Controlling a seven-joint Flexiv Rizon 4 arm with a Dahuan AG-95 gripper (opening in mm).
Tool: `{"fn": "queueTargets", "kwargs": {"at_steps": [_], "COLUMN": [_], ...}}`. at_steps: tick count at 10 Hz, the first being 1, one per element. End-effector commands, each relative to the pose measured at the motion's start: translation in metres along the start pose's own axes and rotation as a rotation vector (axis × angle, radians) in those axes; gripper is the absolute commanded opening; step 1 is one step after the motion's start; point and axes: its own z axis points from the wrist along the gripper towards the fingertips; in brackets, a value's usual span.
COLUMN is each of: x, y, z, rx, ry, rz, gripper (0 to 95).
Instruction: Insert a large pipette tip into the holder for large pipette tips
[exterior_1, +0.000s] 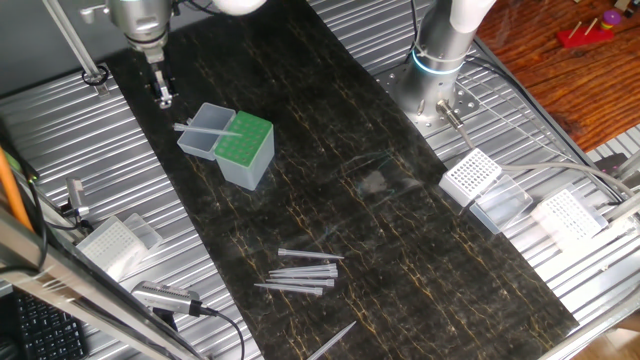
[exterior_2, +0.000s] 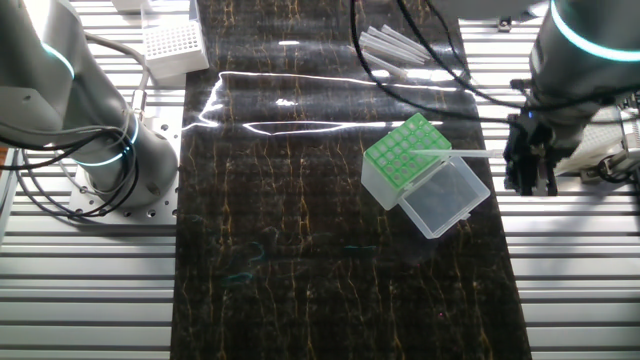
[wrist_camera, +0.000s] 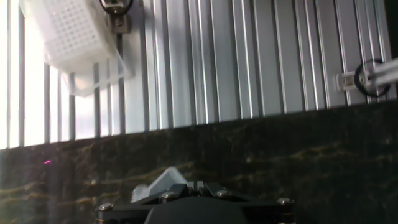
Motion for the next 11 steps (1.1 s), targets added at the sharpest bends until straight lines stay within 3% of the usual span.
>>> {"fn": "queueTargets", "kwargs": {"at_steps": [1, 6, 11], "x": [-0.010, -0.020, -0.022], "y": [0.010, 0.028, 0.037], "z": [0.008, 0.017, 0.019], "rx": [0.008, 0.014, -0.009], "ry": [0.004, 0.004, 0.008], "rz": [0.017, 0.046, 0.081], "gripper": [0.0, 0.0, 0.0]}}
